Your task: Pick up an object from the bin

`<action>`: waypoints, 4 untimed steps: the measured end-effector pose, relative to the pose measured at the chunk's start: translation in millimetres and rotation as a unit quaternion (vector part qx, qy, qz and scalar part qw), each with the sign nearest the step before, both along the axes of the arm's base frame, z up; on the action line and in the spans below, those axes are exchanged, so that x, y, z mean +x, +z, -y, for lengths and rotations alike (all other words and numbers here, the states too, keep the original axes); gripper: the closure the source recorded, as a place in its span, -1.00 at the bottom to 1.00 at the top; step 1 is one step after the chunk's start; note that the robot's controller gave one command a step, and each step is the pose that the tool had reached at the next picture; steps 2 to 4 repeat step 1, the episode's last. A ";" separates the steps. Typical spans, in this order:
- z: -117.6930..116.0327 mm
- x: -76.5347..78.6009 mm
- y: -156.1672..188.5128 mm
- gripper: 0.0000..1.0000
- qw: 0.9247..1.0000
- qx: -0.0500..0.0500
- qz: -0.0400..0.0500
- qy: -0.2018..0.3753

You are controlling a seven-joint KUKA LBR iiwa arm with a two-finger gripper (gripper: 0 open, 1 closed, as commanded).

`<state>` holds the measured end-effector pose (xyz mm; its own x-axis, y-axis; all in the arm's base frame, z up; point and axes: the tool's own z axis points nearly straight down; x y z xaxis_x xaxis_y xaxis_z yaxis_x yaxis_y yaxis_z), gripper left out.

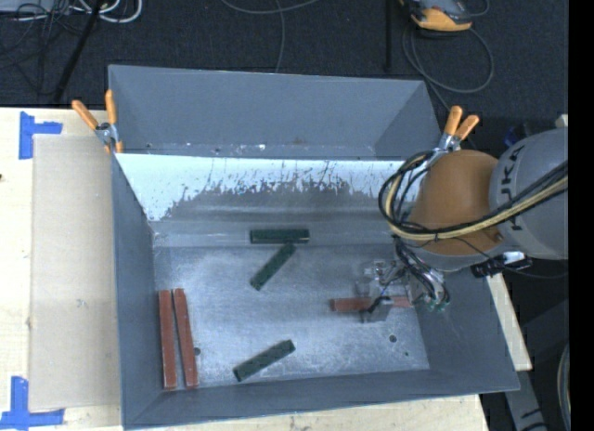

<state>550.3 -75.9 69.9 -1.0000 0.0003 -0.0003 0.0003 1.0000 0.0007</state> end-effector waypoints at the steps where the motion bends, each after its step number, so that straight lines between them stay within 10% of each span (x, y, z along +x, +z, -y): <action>1: 16.2 35.6 145.8 1.00 1.000 -0.001 0.005 0.002; 4: 16.2 35.6 145.8 1.00 1.000 -0.001 0.005 0.002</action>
Offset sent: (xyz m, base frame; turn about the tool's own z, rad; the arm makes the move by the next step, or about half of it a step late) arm 0.0329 -0.0166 0.1412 -0.0062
